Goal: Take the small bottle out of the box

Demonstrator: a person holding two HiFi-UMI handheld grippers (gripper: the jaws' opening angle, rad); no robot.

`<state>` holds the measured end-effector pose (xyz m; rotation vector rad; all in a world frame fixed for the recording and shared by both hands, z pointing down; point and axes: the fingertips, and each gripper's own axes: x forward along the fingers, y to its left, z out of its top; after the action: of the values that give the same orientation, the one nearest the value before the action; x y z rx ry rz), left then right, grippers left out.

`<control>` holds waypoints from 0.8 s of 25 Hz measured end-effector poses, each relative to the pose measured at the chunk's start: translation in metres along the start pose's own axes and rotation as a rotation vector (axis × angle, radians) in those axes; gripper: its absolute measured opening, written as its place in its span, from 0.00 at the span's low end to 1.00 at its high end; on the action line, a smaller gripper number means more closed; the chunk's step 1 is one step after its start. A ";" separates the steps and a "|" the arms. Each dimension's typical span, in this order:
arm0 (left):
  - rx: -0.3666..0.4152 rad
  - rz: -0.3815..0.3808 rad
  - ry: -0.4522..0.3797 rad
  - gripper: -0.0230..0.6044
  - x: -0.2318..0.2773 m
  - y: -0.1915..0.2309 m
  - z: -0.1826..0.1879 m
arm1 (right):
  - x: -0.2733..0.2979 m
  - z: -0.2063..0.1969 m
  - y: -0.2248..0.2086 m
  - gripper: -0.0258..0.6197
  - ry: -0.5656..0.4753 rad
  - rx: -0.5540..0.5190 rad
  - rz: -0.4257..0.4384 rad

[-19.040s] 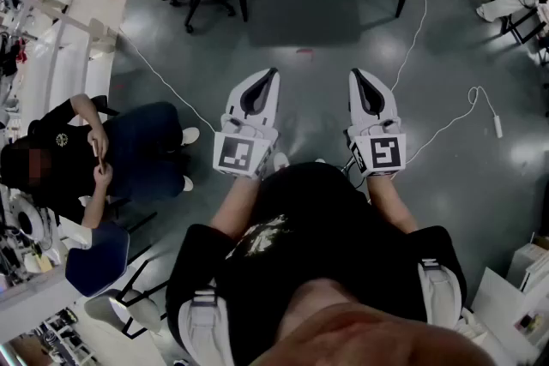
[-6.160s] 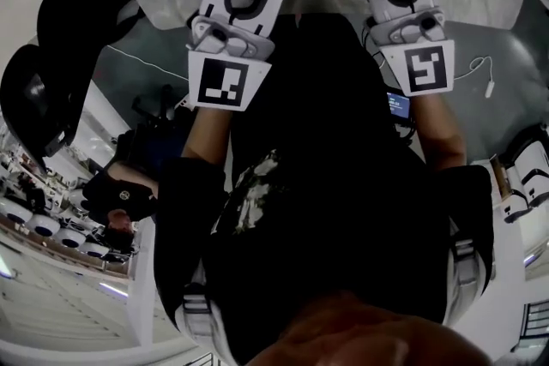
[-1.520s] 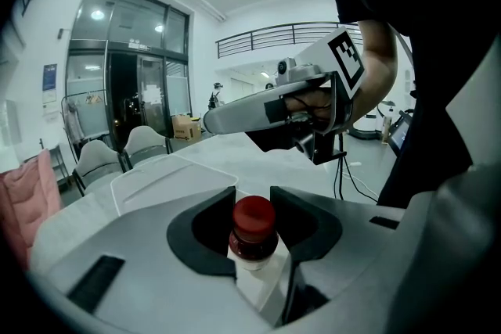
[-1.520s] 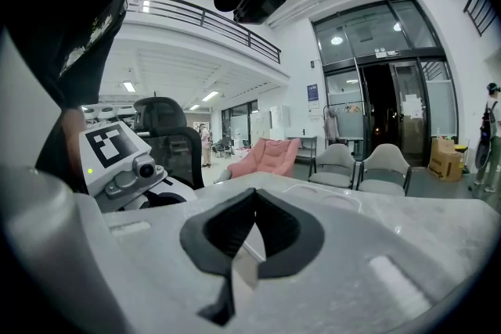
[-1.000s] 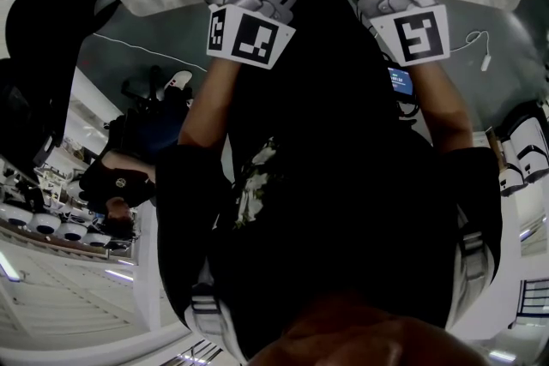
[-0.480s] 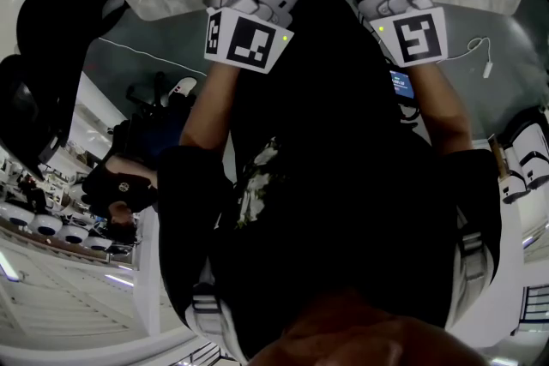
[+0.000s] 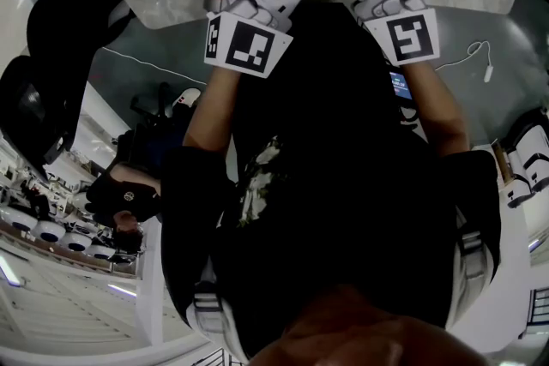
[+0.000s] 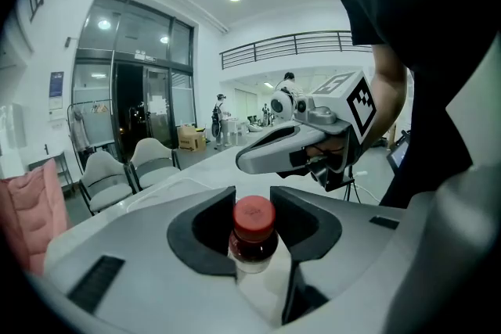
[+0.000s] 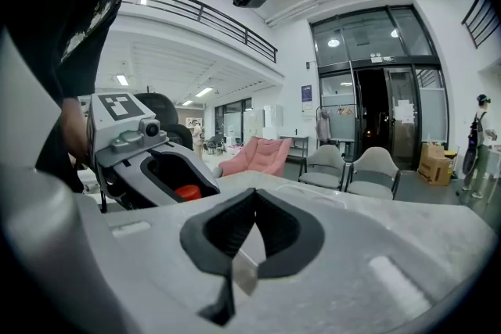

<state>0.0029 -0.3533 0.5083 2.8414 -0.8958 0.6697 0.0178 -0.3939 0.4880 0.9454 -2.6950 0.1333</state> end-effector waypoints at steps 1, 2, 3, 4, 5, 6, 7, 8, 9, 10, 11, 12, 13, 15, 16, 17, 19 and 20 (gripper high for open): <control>0.004 -0.001 -0.003 0.28 0.000 0.001 0.002 | -0.001 0.000 -0.001 0.03 0.002 0.000 -0.003; 0.006 -0.002 -0.006 0.27 0.001 0.001 0.004 | -0.001 0.000 -0.002 0.03 0.003 0.001 -0.005; 0.007 -0.003 -0.009 0.27 0.001 0.002 0.006 | -0.002 0.001 -0.004 0.03 0.003 0.003 -0.009; 0.007 -0.004 -0.013 0.27 0.002 0.002 0.008 | -0.003 0.001 -0.005 0.03 0.003 0.007 -0.013; 0.006 -0.003 -0.018 0.27 0.001 0.002 0.010 | -0.004 0.002 -0.007 0.03 0.001 0.013 -0.019; 0.005 -0.003 -0.024 0.27 0.001 0.002 0.014 | -0.005 0.003 -0.008 0.03 -0.001 0.019 -0.026; 0.006 -0.003 -0.033 0.27 0.000 0.003 0.017 | -0.006 0.004 -0.009 0.03 -0.004 0.023 -0.034; 0.008 -0.004 -0.041 0.27 -0.001 0.003 0.021 | -0.007 0.005 -0.010 0.03 -0.004 0.026 -0.041; 0.012 -0.004 -0.041 0.27 -0.002 0.004 0.022 | -0.007 0.005 -0.011 0.03 -0.004 0.026 -0.046; 0.017 -0.002 -0.034 0.27 -0.002 0.005 0.023 | -0.007 0.006 -0.011 0.03 -0.004 0.026 -0.050; 0.023 0.000 -0.027 0.27 -0.002 0.006 0.024 | -0.008 0.006 -0.011 0.03 -0.006 0.027 -0.052; 0.027 0.002 -0.025 0.27 -0.002 0.006 0.026 | -0.008 0.008 -0.012 0.03 -0.010 0.028 -0.055; 0.029 0.003 -0.028 0.27 -0.001 0.007 0.029 | -0.009 0.009 -0.012 0.03 -0.015 0.028 -0.057; 0.032 0.004 -0.041 0.27 -0.002 0.007 0.038 | -0.012 0.013 -0.012 0.03 -0.022 0.026 -0.061; 0.035 0.004 -0.044 0.27 -0.004 0.007 0.041 | -0.012 0.015 -0.012 0.03 -0.025 0.027 -0.064; 0.037 0.003 -0.048 0.27 -0.006 0.008 0.044 | -0.013 0.017 -0.011 0.03 -0.027 0.026 -0.066; 0.041 0.000 -0.066 0.27 -0.008 0.008 0.051 | -0.015 0.019 -0.011 0.03 -0.027 0.021 -0.070; 0.041 0.000 -0.074 0.27 -0.009 0.009 0.054 | -0.015 0.020 -0.011 0.03 -0.027 0.017 -0.072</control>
<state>0.0121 -0.3672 0.4554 2.9197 -0.9030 0.5935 0.0312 -0.3968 0.4647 1.0555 -2.6838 0.1299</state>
